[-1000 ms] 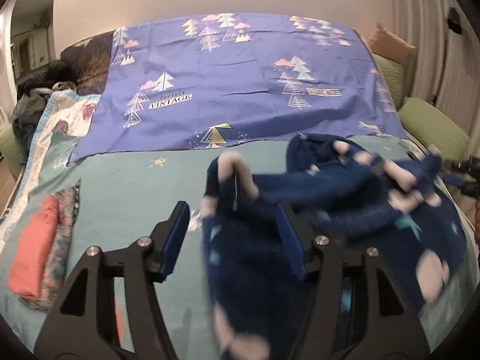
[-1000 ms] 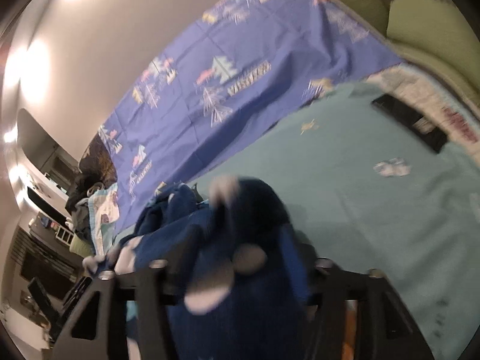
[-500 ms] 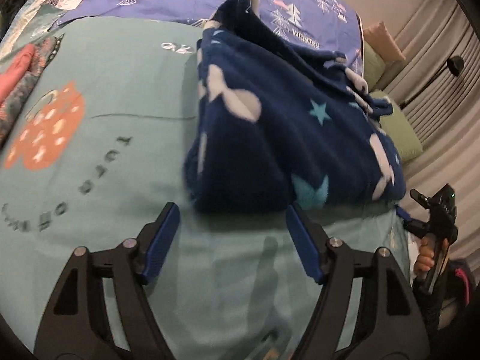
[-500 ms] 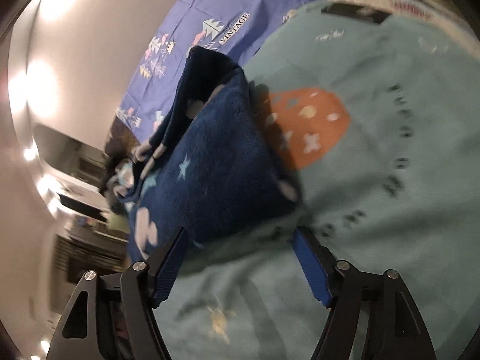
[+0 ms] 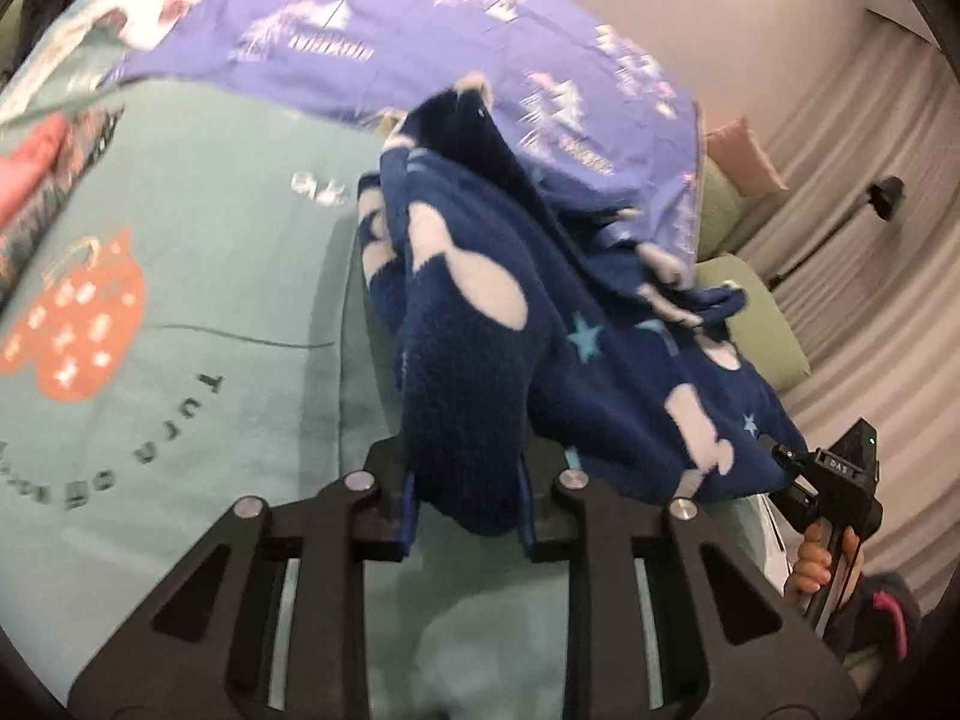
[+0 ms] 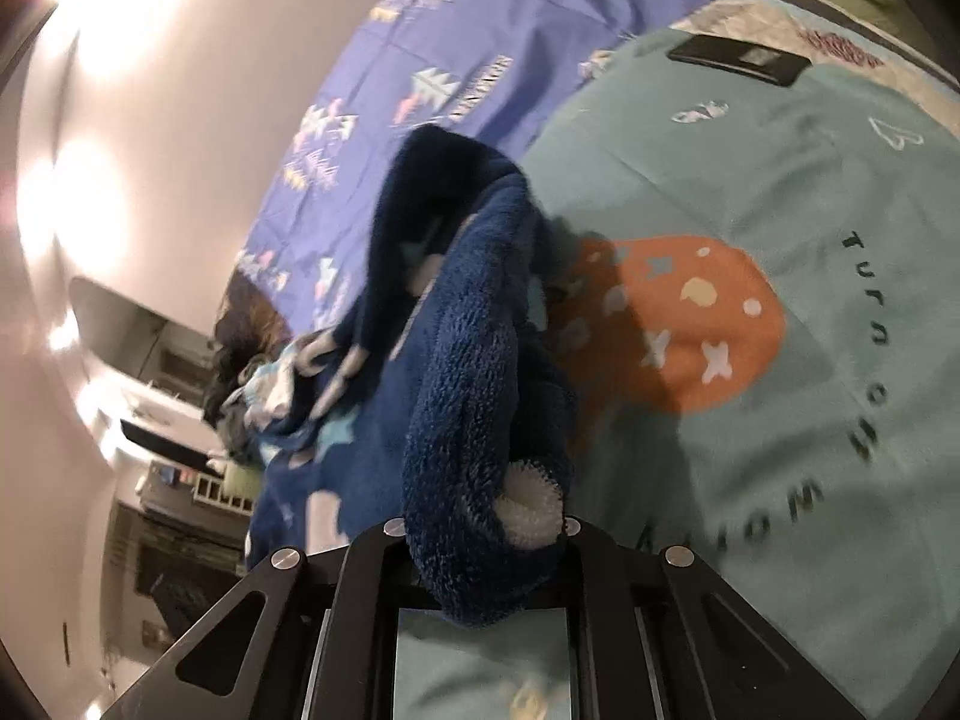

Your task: Fold small clothes

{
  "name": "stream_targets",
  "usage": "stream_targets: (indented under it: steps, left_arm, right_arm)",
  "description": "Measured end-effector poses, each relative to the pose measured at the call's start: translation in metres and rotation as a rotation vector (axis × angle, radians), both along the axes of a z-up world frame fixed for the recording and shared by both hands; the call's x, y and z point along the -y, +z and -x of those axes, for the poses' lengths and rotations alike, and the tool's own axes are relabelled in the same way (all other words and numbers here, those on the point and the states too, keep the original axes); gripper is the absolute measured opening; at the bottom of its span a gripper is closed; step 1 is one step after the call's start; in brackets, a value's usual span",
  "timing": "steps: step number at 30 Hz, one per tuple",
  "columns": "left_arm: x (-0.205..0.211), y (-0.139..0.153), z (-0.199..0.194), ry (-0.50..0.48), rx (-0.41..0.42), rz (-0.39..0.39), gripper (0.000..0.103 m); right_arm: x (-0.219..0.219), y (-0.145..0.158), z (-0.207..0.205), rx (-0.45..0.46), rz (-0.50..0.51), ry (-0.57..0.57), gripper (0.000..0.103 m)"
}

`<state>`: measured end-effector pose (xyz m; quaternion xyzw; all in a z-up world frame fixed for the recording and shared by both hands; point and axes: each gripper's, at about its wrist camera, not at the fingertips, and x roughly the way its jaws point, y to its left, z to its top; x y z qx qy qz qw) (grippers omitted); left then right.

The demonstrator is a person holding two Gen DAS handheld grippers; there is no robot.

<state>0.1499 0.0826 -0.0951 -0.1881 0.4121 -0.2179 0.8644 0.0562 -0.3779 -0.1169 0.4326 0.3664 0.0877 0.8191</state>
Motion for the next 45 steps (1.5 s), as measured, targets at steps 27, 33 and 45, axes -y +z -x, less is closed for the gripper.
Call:
stream_targets:
  steps: [27,33,45]
  left_arm:
    - [-0.072,0.055,0.139,-0.071,0.314,-0.367,0.063]
    - [-0.028,0.022,0.027,-0.134,0.240,-0.511,0.063]
    - [-0.003,0.000,-0.051,-0.265,0.156,-0.358,0.049]
  right_arm:
    - [-0.017,0.054,0.128,0.030,0.499,-0.005,0.068]
    - [-0.018,0.049,0.030,0.046,0.552,0.153,0.068]
    - [0.008,-0.001,-0.042,0.026,0.283,0.317,0.064]
